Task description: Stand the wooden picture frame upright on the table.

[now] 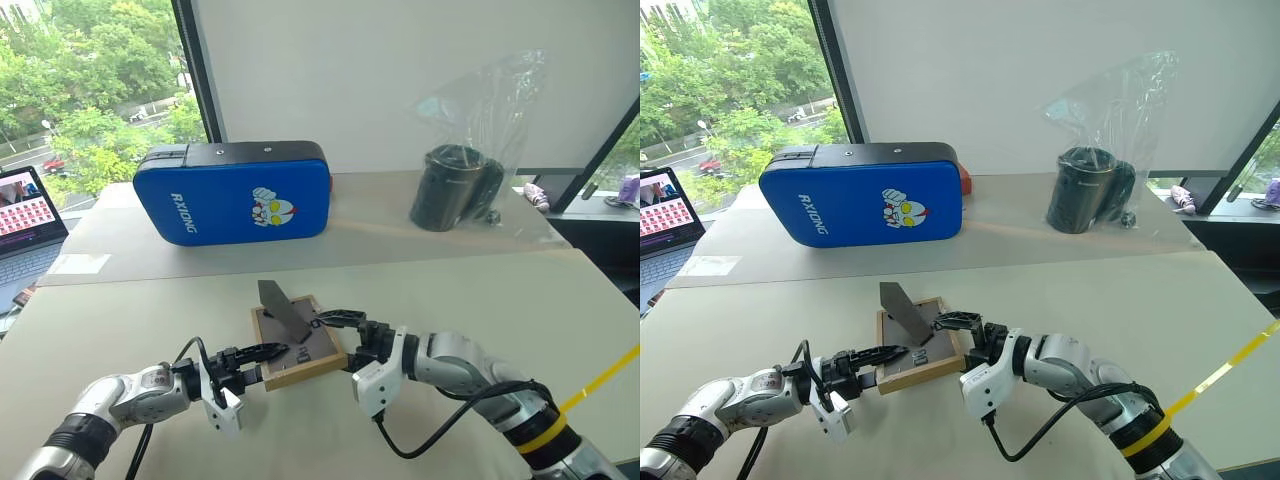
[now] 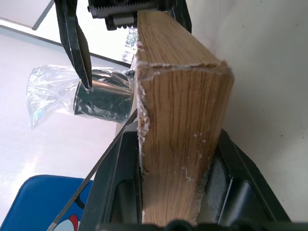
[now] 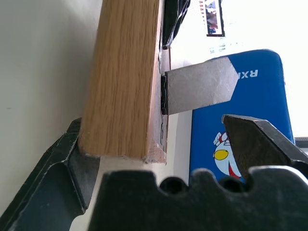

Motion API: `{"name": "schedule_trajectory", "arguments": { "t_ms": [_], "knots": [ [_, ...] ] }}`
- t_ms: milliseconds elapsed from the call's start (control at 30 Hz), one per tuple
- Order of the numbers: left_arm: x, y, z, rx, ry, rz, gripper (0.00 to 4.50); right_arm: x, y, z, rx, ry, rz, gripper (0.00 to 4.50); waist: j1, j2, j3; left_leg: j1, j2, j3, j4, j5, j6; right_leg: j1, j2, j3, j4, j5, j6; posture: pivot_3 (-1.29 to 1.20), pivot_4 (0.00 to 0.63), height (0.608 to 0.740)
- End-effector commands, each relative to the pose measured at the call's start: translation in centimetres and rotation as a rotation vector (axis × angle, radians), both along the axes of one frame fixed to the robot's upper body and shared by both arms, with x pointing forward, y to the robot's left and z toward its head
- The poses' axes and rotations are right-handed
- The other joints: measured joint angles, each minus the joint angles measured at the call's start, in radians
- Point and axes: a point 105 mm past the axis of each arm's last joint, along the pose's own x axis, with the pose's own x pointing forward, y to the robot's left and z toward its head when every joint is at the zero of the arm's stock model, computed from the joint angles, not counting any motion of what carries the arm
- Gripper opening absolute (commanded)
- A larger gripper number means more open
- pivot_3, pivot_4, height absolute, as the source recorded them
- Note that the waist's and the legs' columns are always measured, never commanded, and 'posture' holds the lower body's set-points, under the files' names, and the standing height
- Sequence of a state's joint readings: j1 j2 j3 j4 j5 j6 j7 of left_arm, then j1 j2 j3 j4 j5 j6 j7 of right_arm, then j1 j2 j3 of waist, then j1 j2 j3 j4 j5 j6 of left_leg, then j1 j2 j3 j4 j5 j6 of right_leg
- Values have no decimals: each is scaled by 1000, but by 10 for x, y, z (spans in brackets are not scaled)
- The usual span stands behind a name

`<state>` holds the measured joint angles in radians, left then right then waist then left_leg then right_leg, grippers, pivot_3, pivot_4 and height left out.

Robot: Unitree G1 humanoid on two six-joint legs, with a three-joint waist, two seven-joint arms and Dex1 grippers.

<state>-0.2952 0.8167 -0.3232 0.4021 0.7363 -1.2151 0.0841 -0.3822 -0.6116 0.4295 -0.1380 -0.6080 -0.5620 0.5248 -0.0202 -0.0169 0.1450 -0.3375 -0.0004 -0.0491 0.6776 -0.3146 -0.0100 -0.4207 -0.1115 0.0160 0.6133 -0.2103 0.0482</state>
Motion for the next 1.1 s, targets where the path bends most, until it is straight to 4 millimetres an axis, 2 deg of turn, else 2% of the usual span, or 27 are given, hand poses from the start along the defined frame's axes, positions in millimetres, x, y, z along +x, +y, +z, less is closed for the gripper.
{"name": "schedule_trajectory", "arguments": {
  "t_ms": [33,133,167,233,267,333,433,500,533,667,767,867,900,967,1100],
  "knots": [
    [-3,3,-7,24,35,0,1179,-3,3,5,32,-21,28,3516,2,0,0,0,0,0,0,0,0,0,0,0,0,0,0,0,150,740],
    [-3,1,-2,-7,34,-2,1179,-4,3,5,34,-19,32,2347,2,0,0,0,0,0,0,0,0,0,0,0,0,0,0,0,150,740],
    [-3,1,-1,-11,34,-3,1179,-4,4,8,48,-18,33,2129,2,0,0,0,0,0,0,0,0,0,0,0,0,0,0,0,150,740],
    [-2,0,2,-25,33,0,1179,-3,6,12,62,-19,36,1382,1,0,0,0,0,0,0,0,0,0,0,0,0,0,0,0,150,740],
    [-1,-1,3,-35,35,6,1179,-3,7,14,66,-19,36,1223,2,0,0,0,0,0,0,0,0,0,0,0,0,0,0,0,150,740],
    [0,-1,6,-50,35,14,2175,-1,8,18,91,-1,27,1216,3,0,0,0,0,0,0,0,0,0,0,0,0,0,0,0,150,740],
    [8,3,14,-94,30,72,3077,-2,7,18,114,130,-7,1215,3,0,0,0,0,0,0,0,0,0,0,0,0,0,0,0,150,740],
    [13,9,22,-139,40,132,3875,-1,5,27,147,184,-28,1215,3,0,0,0,0,0,0,0,0,1,0,0,0,0,0,0,150,740],
    [14,15,29,-183,43,173,4306,4,1,40,193,208,-61,1215,2,0,0,0,0,0,0,0,0,0,0,0,0,0,0,0,150,740],
    [14,33,44,-300,60,313,4306,22,-21,75,300,320,-172,1215,0,0,1,-1,0,-1,0,0,1,-1,0,0,0,0,0,0,150,740],
    [11,40,34,-338,128,423,4306,39,-41,103,434,547,-279,1215,2,1,2,-1,0,-1,0,0,1,-1,0,0,0,0,0,0,150,740],
    [1,32,22,-328,171,438,4306,47,-48,126,569,848,-316,1215,4,1,2,-1,1,-1,0,0,1,-1,0,0,1,0,0,0,150,740],
    [-1,31,19,-325,179,443,4306,50,-51,130,586,912,-334,1215,5,1,2,-1,1,-2,-1,-1,1,-1,0,-1,1,0,-1,0,150,740],
    [-2,28,17,-325,188,451,4306,53,-58,123,574,1108,-409,1215,7,3,3,-2,1,-2,-1,-1,1,-1,1,-2,1,0,-1,0,150,740],
    [-2,27,18,-341,198,472,4306,55,-68,112,521,1355,-497,1215,13,3,3,-4,1,-3,0,-1,1,-2,0,-3,0,0,-1,0,150,740]
  ]
}}
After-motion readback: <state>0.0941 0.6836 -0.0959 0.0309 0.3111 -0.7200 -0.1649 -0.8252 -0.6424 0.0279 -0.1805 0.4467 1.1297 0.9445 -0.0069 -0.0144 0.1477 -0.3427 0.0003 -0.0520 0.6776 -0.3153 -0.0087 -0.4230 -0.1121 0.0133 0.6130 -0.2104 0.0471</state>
